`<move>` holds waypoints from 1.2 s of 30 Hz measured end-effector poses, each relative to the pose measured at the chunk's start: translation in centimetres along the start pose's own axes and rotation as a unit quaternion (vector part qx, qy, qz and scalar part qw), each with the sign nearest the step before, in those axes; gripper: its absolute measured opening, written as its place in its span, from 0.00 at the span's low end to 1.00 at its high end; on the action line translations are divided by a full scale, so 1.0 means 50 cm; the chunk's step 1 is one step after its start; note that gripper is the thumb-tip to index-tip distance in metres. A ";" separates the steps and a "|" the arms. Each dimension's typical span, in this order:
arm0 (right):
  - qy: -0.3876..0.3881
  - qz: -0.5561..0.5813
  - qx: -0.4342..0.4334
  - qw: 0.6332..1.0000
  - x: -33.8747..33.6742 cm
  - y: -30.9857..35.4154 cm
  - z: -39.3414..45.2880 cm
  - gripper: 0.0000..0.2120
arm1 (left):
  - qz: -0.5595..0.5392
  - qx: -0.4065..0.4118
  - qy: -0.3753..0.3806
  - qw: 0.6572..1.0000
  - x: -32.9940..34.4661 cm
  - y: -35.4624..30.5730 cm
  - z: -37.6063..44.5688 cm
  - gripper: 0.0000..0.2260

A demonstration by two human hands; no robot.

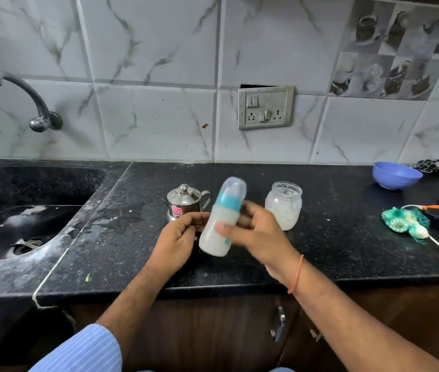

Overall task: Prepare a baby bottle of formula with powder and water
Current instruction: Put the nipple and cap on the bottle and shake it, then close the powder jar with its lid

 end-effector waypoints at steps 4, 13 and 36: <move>-0.096 0.093 -0.036 0.990 -0.051 0.018 0.016 0.19 | 0.027 0.006 0.000 1.000 -0.008 0.005 0.007 0.26; -0.026 -0.051 -0.028 0.998 -0.032 -0.016 0.016 0.22 | 0.011 -0.009 -0.006 1.000 -0.004 -0.003 -0.001 0.25; -0.040 -0.321 -0.042 0.945 -0.069 -0.086 0.052 0.37 | 0.068 0.037 -0.205 0.976 -0.089 -0.040 -0.032 0.22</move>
Point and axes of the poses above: each hand's wrist, its own z-axis towards the middle knuckle, its own x-axis out of the palm, y = z × x, the point moved 9 cm from there along z, towards the middle knuckle, and after that the axes turned 2 degrees about z, right-handed, at the moved point
